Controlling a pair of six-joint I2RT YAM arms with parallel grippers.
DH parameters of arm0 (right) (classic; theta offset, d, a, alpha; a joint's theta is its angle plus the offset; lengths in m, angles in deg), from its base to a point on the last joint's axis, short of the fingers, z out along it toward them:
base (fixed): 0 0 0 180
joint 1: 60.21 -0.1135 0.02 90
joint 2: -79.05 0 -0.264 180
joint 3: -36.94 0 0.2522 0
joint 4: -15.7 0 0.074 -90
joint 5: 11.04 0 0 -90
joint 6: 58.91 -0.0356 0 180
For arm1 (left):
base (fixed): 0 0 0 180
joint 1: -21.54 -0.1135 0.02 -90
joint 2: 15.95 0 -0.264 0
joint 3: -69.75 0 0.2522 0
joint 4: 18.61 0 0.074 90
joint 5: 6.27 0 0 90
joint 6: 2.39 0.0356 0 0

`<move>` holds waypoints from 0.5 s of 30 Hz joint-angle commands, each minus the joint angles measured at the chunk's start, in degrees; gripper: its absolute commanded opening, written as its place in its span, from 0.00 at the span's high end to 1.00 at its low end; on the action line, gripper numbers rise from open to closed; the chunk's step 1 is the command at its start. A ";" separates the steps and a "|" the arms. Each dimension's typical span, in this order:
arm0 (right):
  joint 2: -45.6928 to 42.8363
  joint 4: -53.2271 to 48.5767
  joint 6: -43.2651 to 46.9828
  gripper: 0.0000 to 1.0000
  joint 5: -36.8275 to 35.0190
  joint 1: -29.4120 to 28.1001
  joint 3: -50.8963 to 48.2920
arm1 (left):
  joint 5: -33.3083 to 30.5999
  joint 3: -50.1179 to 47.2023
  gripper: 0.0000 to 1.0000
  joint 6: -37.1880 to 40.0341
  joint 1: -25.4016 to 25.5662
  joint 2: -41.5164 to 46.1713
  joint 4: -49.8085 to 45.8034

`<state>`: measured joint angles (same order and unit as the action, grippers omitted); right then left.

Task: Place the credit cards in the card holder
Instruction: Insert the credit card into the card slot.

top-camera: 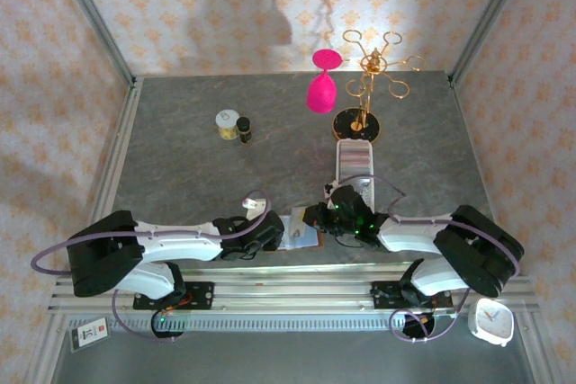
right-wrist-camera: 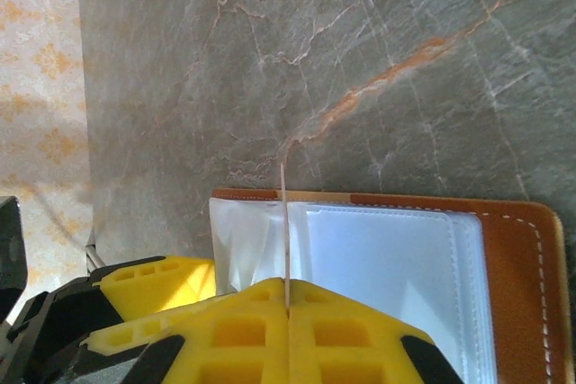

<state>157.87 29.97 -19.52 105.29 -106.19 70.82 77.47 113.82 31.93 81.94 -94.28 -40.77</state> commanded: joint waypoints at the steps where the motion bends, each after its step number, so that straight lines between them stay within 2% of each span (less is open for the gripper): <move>1: 1.11 3.49 -0.66 1.00 -0.93 -0.43 -0.34 | 0.82 -1.30 0.60 -0.64 0.29 0.01 -1.98; 15: 5.40 4.31 -2.43 1.00 2.07 -3.83 -1.60 | 0.91 -2.84 0.59 -1.54 0.26 0.78 0.46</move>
<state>162.24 33.95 -21.22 106.47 -108.99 70.49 77.53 112.68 31.45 81.94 -93.64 -39.35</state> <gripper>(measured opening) 0.050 0.408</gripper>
